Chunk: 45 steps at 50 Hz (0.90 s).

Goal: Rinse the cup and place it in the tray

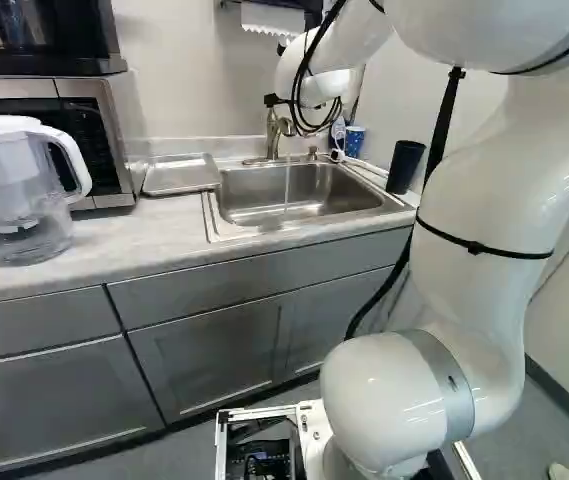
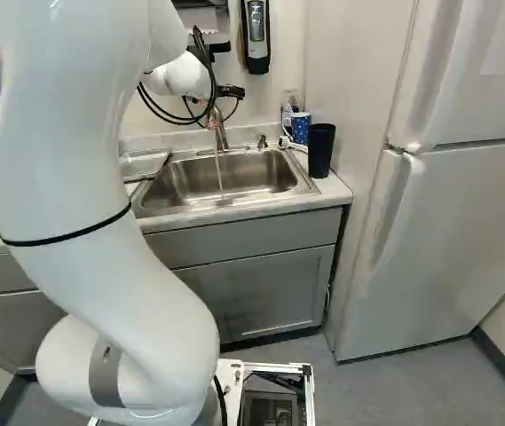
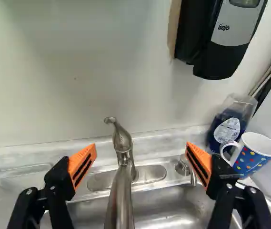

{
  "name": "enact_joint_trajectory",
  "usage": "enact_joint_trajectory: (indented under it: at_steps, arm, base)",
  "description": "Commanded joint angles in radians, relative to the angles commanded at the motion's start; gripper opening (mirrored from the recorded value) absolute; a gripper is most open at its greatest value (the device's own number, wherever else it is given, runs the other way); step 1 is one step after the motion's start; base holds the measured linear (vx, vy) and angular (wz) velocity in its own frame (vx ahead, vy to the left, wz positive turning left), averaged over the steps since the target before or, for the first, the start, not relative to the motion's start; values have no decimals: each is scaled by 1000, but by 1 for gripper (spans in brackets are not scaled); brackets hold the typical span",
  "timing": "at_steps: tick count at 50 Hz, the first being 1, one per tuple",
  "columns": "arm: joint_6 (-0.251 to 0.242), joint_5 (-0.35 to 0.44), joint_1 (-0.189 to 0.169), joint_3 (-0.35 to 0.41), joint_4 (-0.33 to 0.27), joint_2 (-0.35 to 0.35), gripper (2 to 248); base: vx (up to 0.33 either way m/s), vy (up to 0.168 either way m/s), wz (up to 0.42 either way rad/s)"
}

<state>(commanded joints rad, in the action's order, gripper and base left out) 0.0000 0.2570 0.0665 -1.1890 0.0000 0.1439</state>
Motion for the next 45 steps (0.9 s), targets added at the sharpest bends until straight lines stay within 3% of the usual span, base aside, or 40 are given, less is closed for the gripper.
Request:
enact_joint_trajectory:
  at_steps: [45]
  arm:
    - [0, -55, 20, 145, 0, -140, 247]
  base:
    - [0, 0, 0]
